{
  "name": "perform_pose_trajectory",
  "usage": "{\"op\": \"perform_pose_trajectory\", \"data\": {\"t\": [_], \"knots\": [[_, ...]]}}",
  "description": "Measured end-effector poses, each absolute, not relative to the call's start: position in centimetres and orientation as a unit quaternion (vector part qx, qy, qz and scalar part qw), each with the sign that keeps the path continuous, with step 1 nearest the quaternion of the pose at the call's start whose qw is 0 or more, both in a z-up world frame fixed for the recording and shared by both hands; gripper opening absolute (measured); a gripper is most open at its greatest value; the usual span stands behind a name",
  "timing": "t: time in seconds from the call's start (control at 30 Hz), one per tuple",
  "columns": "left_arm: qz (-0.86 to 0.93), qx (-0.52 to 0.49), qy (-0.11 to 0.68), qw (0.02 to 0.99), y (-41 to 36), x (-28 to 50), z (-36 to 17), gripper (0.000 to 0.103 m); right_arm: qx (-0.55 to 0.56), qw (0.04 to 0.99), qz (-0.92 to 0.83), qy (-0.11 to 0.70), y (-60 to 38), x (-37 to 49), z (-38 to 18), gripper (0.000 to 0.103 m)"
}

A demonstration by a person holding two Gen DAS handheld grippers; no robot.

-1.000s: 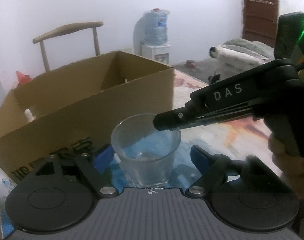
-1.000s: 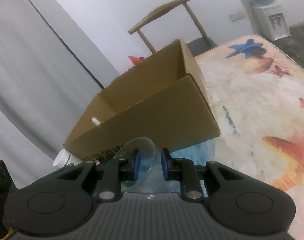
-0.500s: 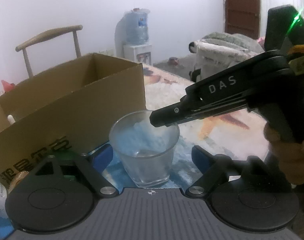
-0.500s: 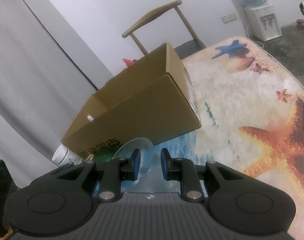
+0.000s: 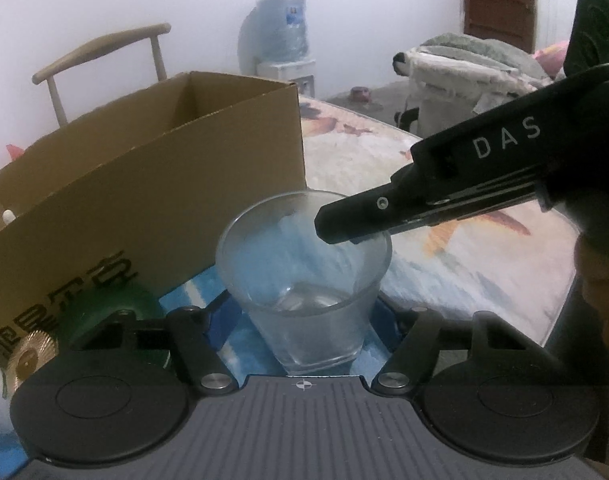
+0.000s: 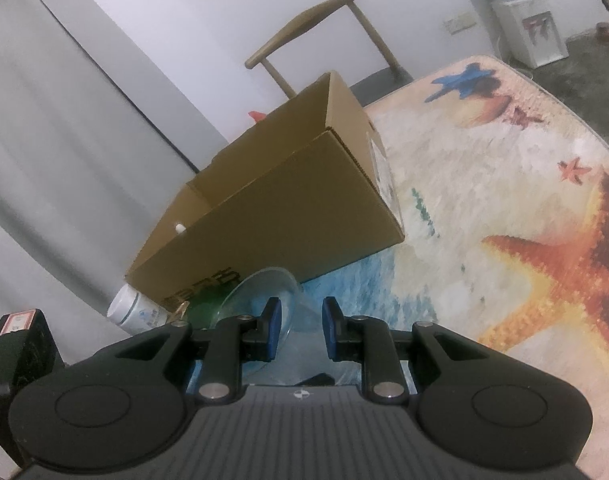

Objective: Organize rigid objects
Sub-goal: 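Lift the clear glass cup off the table with the right gripper, then carry the glass cup into the box and open the right gripper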

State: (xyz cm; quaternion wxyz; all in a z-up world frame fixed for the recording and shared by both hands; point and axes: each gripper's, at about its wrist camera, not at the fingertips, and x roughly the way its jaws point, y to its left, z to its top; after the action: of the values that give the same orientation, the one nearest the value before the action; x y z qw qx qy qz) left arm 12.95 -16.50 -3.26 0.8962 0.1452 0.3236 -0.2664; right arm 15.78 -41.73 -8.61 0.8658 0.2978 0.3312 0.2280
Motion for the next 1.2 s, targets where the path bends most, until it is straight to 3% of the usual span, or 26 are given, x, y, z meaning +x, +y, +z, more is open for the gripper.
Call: {"op": "perform_pose_trajectory", "data": {"t": [0.4, 0.83, 1.2], "knots": [[-0.267, 0.165, 0.319, 0.894, -16.6, 11.8, -3.0, 0.075, 0.304, 0.858, 0.238, 0.338, -41.4, 15.2, -8.8, 0.024], [-0.260, 0.161, 0.314, 0.899, -16.6, 11.4, -2.9, 0.070, 0.299, 0.862, 0.239, 0.332, -41.3, 14.8, -8.4, 0.024], [-0.234, 0.181, 0.217, 0.930, -15.4, 9.8, 4.5, 0.070, 0.237, 0.902, 0.275, 0.233, -40.7, 13.7, -0.7, 0.024]]}}
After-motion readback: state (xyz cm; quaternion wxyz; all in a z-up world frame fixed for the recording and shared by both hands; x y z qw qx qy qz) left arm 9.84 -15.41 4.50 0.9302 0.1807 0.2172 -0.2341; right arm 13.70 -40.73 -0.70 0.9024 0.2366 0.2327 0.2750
